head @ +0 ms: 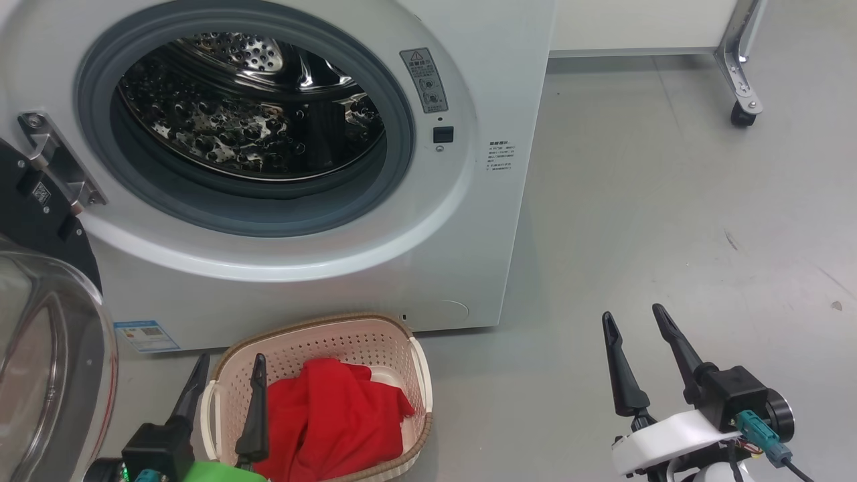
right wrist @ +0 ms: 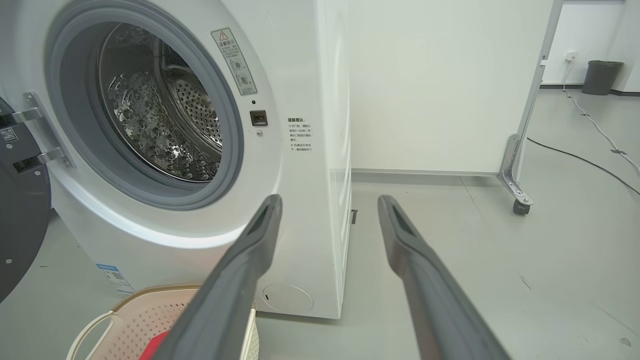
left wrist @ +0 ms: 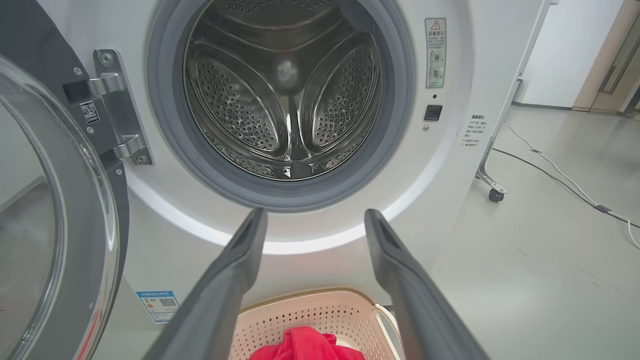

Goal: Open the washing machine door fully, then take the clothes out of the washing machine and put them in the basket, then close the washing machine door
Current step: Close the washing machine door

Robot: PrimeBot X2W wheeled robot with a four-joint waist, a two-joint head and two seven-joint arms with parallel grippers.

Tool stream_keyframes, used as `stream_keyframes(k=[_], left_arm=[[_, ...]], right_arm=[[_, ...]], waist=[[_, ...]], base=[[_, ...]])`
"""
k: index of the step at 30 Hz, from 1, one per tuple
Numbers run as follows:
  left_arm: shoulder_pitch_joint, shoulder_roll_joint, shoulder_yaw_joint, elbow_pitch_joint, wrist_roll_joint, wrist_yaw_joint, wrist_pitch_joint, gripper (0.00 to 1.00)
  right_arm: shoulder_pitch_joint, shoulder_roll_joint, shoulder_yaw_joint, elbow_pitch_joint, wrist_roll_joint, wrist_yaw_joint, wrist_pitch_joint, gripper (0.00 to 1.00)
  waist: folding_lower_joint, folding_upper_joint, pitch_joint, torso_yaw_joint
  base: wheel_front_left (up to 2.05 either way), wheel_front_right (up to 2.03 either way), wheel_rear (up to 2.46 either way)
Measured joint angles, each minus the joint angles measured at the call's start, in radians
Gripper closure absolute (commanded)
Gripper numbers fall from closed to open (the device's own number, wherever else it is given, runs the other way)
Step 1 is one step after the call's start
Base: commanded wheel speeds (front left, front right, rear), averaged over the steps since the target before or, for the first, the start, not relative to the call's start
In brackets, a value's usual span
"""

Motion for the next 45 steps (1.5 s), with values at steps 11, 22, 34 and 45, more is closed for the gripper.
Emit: stream_keyframes(k=[11, 22, 34, 45], left_arm=[[0.023, 0.001, -0.012, -0.032, 0.002, 0.009, 0.033, 0.00], [0.025, 0.001, -0.013, -0.061, 0.009, 0.018, 0.052, 0.00], [0.044, 0.002, -0.013, -0.086, 0.016, 0.026, 0.062, 0.00], [0.045, 0.009, -0.018, -0.115, 0.017, 0.027, 0.079, 0.00]], right_arm=[[0.004, 0.000, -0.004, 0.000, 0.000, 0.004, 0.000, 0.00], [0.005, 0.001, -0.004, -0.001, 0.000, 0.009, 0.000, 0.00], [0.005, 0.001, -0.005, -0.003, 0.000, 0.009, 0.000, 0.00], [0.005, 0.001, -0.004, -0.006, 0.000, 0.009, 0.000, 0.00]], waist=[[0.0000, 0.0000, -0.005, 0.002], [0.0000, 0.0000, -0.008, -0.006], [0.0000, 0.0000, -0.009, -0.009], [0.0000, 0.0000, -0.001, -0.011]], base=[[-0.03, 0.03, 0.00], [-0.39, 0.39, 0.00], [-0.84, 0.84, 0.00], [-1.27, 1.27, 0.00]])
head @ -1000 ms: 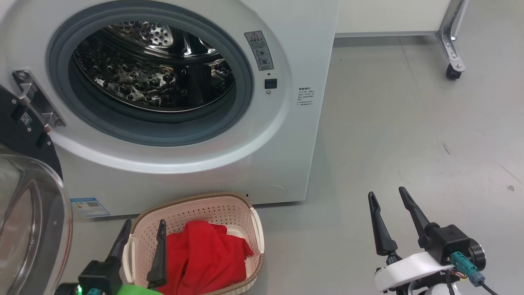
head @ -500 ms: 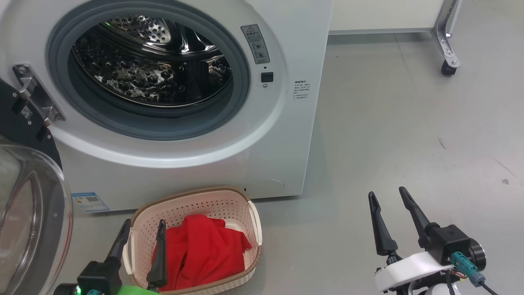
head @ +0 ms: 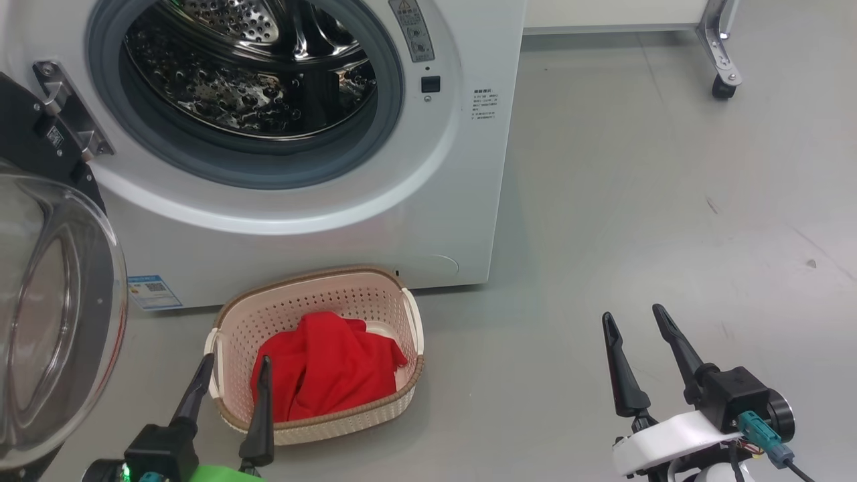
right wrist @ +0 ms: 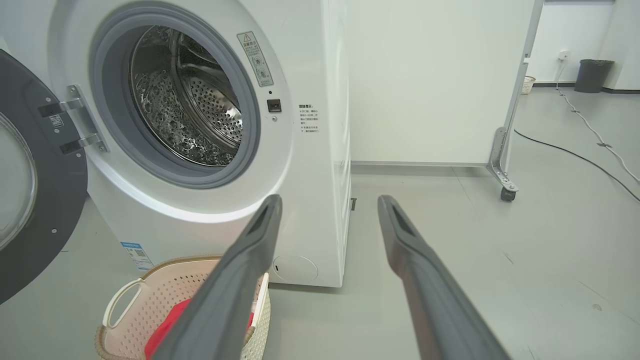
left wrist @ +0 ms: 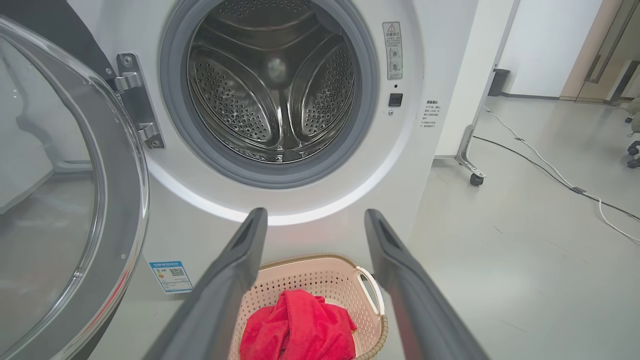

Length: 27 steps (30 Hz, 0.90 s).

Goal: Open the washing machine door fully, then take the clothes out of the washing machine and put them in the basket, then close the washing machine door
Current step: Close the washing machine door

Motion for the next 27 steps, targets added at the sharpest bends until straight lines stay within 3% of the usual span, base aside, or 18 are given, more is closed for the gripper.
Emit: stream_keyframes(k=[14, 27], left_arm=[[0.000, 0.004, 0.001, -0.020, 0.000, 0.000, 0.001, 0.00], [0.000, 0.005, 0.001, -0.026, -0.001, 0.000, 0.009, 0.00]], right_arm=[[0.000, 0.000, -0.002, -0.005, 0.000, 0.000, 0.000, 0.00], [0.000, 0.000, -0.005, -0.006, 0.000, 0.000, 0.000, 0.00]], waist=[[0.0000, 0.0001, 0.016, -0.002], [0.0000, 0.0000, 0.023, -0.002]], base=[[-1.02, 1.02, 0.00], [-0.46, 0.46, 0.00]])
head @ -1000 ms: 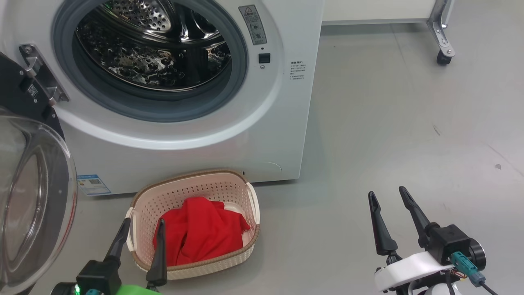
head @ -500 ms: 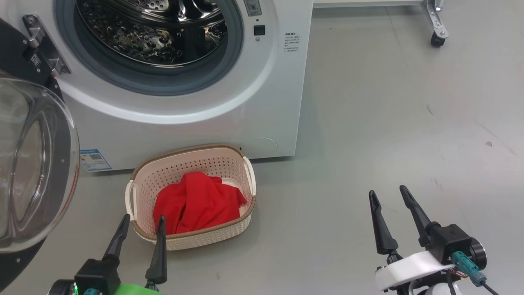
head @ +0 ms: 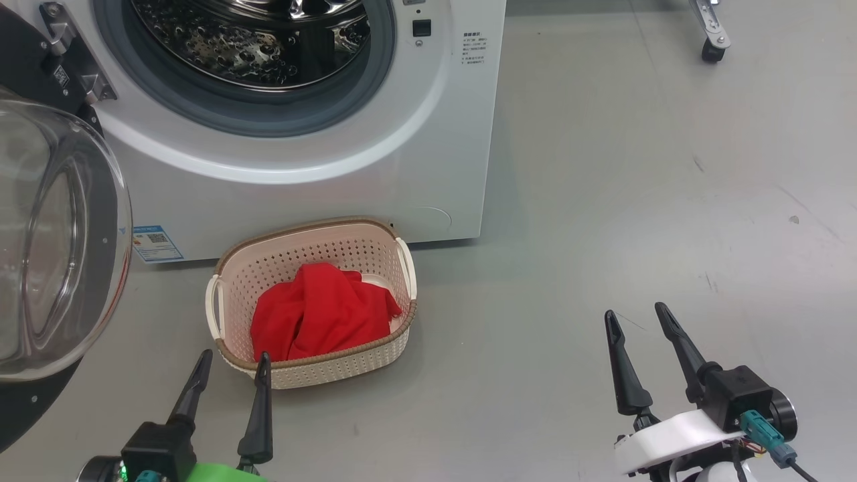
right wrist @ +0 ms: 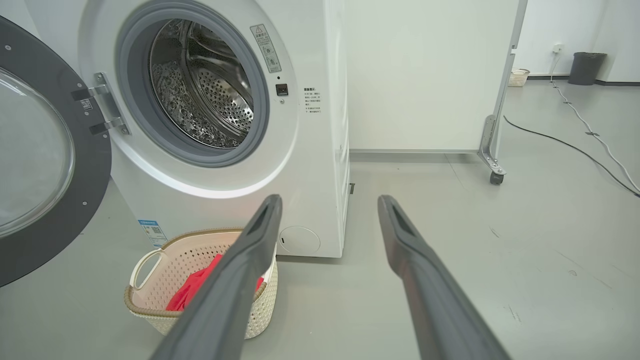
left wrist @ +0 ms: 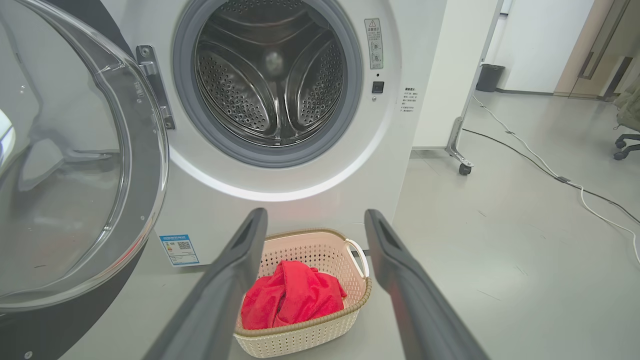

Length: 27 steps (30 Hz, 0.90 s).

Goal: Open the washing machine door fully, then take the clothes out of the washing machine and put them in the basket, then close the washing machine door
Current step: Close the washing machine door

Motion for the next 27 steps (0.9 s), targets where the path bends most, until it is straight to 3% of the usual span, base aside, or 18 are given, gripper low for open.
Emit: stream_keyframes(k=[27], left_arm=[[0.000, 0.000, -0.018, 0.001, 0.000, 0.000, 0.000, 0.00]], right_arm=[[0.000, 0.000, -0.022, 0.000, -0.003, 0.000, 0.000, 0.00]], waist=[[0.0000, 0.0000, -0.007, 0.031]], base=[[-0.02, 0.02, 0.00]])
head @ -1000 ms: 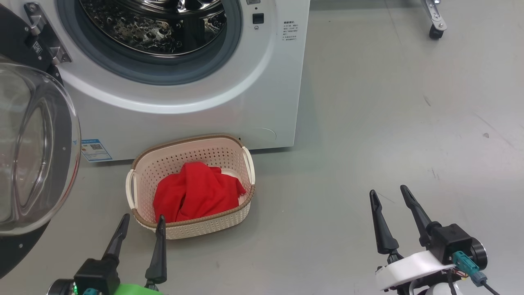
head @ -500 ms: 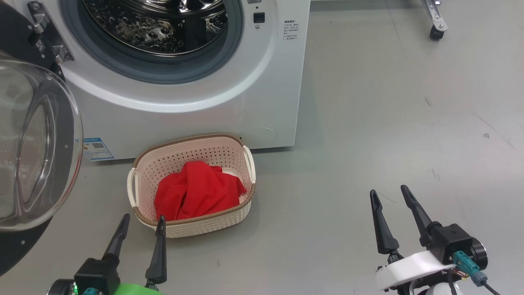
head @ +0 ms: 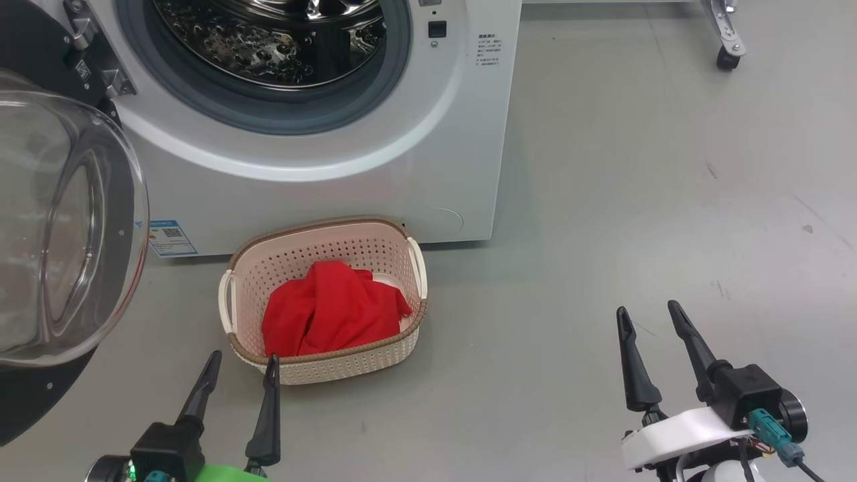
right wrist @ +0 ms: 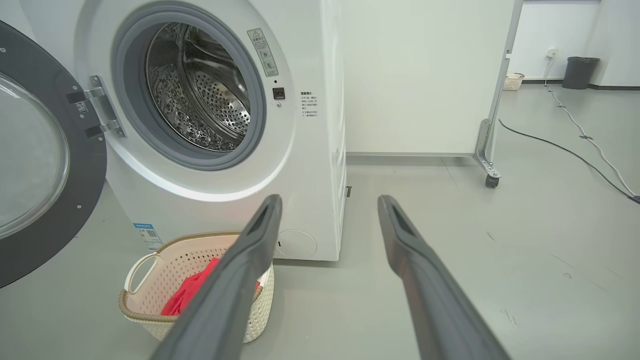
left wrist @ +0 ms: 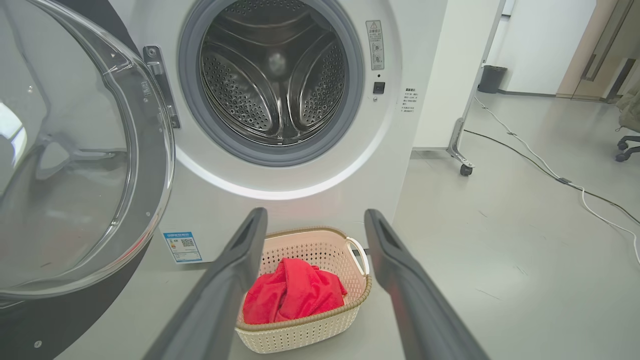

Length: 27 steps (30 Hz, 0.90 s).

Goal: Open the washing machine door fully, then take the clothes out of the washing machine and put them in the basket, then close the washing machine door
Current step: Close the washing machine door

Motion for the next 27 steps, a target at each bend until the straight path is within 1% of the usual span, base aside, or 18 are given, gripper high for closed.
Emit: stream_keyframes(k=[13, 27], left_arm=[[-0.001, -0.001, -0.013, 0.007, -0.009, 0.000, 0.000, 0.00], [-0.002, -0.004, -0.011, 0.015, -0.014, 0.002, -0.011, 0.00]], right_arm=[[0.000, -0.001, -0.014, -0.008, -0.016, 0.000, 0.000, 0.00], [0.000, -0.003, -0.015, -0.009, -0.035, 0.012, 0.000, 0.00]], waist=[[0.0000, 0.0000, 0.008, 0.082], [0.0000, 0.0000, 0.014, 0.244]], base=[[0.00, 0.00, 0.00], [0.00, 0.00, 0.00]])
